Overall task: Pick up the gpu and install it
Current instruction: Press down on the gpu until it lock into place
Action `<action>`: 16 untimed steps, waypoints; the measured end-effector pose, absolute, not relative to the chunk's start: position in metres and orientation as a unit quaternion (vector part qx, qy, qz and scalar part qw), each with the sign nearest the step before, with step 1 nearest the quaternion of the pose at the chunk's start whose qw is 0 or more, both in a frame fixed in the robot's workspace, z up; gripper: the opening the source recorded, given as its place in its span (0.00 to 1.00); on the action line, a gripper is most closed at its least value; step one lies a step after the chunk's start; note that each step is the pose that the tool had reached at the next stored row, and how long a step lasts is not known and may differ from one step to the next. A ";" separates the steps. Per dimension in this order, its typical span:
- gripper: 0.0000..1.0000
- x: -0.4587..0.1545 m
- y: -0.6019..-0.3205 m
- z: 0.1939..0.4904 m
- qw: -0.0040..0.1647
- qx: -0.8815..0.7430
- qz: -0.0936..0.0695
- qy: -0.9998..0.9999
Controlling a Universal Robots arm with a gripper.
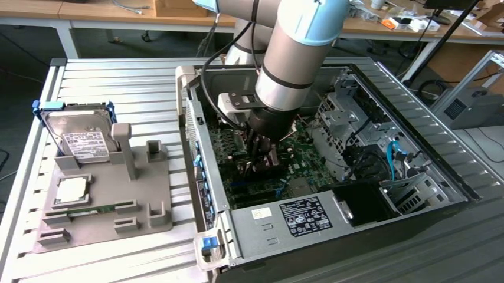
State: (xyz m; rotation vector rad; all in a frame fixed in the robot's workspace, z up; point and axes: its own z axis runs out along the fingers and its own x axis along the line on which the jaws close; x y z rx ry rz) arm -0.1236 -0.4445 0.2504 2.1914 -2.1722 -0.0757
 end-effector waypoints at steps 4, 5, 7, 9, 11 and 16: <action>0.30 -0.124 -0.444 0.252 0.027 0.710 -0.025 -0.704; 0.30 -0.124 -0.444 0.256 0.027 0.710 -0.025 -0.704; 0.30 -0.124 -0.444 0.262 0.027 0.710 -0.025 -0.704; 0.30 -0.124 -0.445 0.265 0.027 0.710 -0.025 -0.704; 0.30 -0.124 -0.445 0.265 0.027 0.710 -0.025 -0.704; 0.30 -0.124 -0.445 0.258 0.029 0.710 -0.025 -0.703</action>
